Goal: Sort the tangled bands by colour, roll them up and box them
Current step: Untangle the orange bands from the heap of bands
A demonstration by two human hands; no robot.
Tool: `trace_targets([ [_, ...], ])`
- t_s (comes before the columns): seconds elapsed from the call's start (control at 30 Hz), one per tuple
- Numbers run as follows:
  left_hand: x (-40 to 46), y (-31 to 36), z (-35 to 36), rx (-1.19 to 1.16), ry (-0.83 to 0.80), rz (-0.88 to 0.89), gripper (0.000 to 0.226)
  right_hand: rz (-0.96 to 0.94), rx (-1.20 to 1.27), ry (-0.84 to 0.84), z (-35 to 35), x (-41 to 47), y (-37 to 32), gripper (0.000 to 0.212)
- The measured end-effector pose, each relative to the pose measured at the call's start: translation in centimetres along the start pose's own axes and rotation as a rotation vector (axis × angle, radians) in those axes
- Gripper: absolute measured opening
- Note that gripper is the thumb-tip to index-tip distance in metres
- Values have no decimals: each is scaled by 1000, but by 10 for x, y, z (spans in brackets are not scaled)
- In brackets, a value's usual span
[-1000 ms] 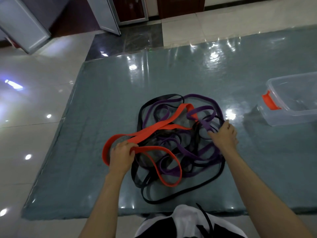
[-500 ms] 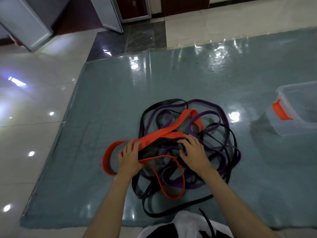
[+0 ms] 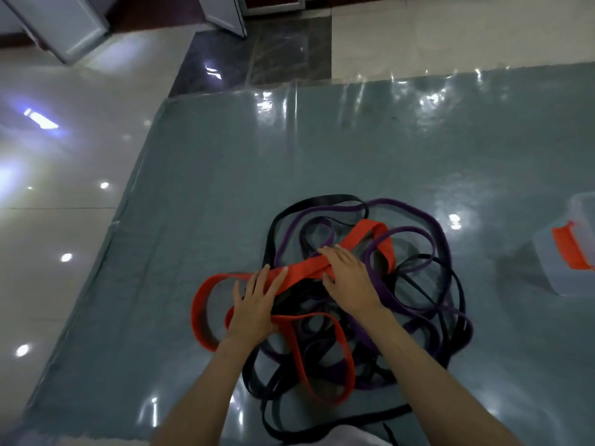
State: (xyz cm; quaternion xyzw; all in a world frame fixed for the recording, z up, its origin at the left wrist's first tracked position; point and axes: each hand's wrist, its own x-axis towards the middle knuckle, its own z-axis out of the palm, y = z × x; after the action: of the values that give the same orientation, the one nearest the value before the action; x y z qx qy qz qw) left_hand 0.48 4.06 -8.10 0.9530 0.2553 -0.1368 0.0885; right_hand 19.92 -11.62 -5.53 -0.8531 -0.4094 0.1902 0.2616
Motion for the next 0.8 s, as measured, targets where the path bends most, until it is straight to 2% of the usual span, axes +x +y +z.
trace_targets([
  [0.1, -13, -2, 8, -36, 101, 75, 120, 35, -68, -171, 5, 22, 0, 53],
  [0.17, -23, -5, 16, -39, 165, 157, 91, 26, -164, -251, 8, 29, 0, 51],
  [0.23, -30, -7, 24, -48, 221, 200, 66, 18, -221, -258, 12, 30, 1, 52],
  [0.3, -31, -8, 28, -60, 252, 196, 53, 11, -260, -237, 14, 30, 0, 53],
  [0.43, -32, -4, 23, -58, 253, 183, 46, -48, -403, -197, 13, 30, -7, 48],
  [0.57, -39, -5, 17, -18, 259, 208, 49, -107, -527, -204, 4, 25, -13, 33],
  [0.67, -42, -6, 6, 41, 247, 217, 34, -123, -629, -158, 3, 16, -20, 27],
  [0.8, -45, 1, -16, 77, 274, 193, 16, -82, -551, -98, -3, 3, -28, 25],
])
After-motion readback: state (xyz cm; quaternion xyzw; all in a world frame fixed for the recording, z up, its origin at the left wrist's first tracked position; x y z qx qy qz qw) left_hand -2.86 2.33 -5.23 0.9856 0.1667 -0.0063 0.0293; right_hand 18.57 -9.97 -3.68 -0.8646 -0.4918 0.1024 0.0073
